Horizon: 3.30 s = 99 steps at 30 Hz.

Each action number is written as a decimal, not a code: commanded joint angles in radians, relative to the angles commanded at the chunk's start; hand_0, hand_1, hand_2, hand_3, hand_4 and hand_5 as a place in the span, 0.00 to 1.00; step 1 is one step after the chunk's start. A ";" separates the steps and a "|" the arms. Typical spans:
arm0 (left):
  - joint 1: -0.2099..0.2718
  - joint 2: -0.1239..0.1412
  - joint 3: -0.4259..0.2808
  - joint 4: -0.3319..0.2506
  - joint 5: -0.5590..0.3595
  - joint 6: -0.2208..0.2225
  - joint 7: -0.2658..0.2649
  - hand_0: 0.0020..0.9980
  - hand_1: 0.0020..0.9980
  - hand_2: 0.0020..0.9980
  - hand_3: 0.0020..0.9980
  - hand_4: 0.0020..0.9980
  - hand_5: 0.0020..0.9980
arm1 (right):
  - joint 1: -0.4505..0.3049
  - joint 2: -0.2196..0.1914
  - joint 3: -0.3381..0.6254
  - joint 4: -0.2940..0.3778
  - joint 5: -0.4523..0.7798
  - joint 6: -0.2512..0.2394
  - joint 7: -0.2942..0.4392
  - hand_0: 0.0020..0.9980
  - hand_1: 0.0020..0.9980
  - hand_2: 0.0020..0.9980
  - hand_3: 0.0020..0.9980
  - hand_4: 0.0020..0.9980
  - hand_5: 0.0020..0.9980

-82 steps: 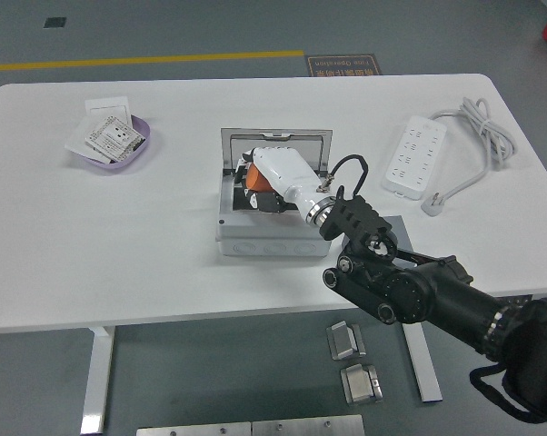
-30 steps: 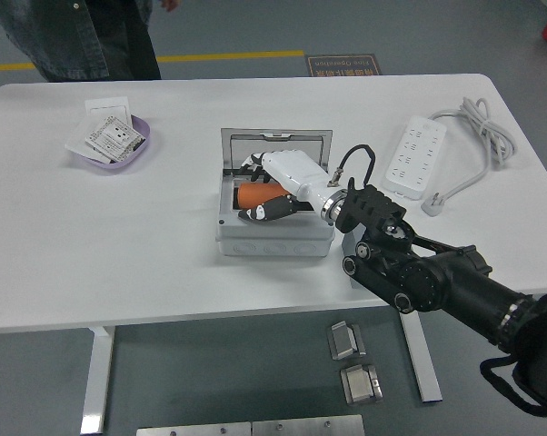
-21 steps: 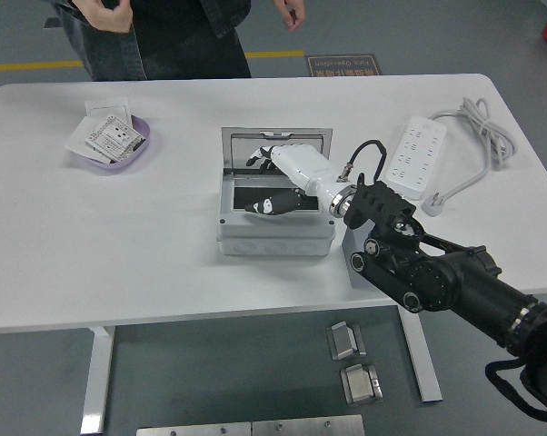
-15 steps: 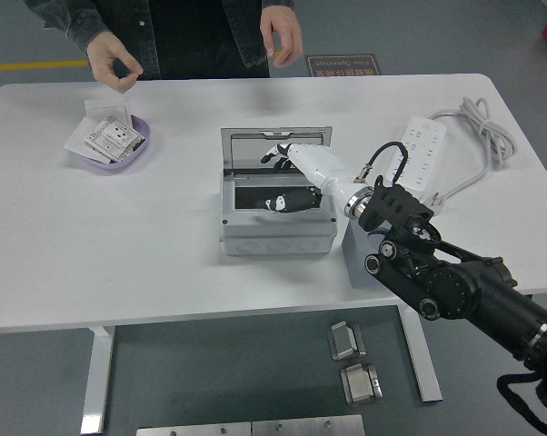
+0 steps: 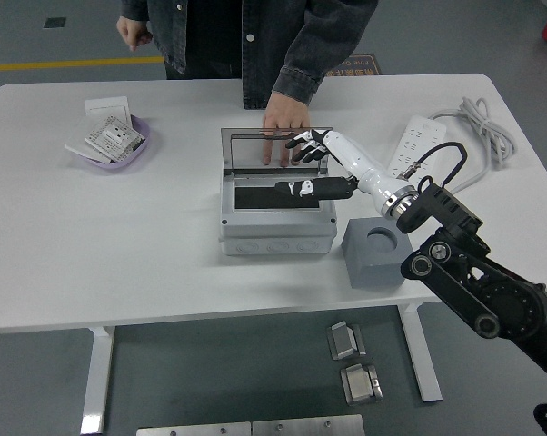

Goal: Pick up the cylinder from the cube,place it in the box,flap close box

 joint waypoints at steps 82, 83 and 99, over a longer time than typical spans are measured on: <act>-0.005 0.003 -0.020 0.000 0.034 0.002 0.004 0.63 0.61 0.56 0.59 0.66 0.28 | 0.120 -0.045 -0.296 -0.095 0.044 -0.095 0.049 0.61 0.59 0.65 0.75 1.00 0.53; -0.005 0.003 -0.020 0.000 0.035 0.002 0.004 0.63 0.61 0.56 0.59 0.66 0.28 | 0.115 -0.051 -0.296 -0.086 0.044 -0.096 0.048 0.61 0.59 0.65 0.75 1.00 0.53; -0.005 0.001 -0.027 0.000 0.042 0.003 0.006 0.63 0.61 0.56 0.59 0.67 0.28 | -0.009 -0.093 -0.180 -0.004 -0.008 -0.093 0.031 0.60 0.58 0.66 0.75 1.00 0.55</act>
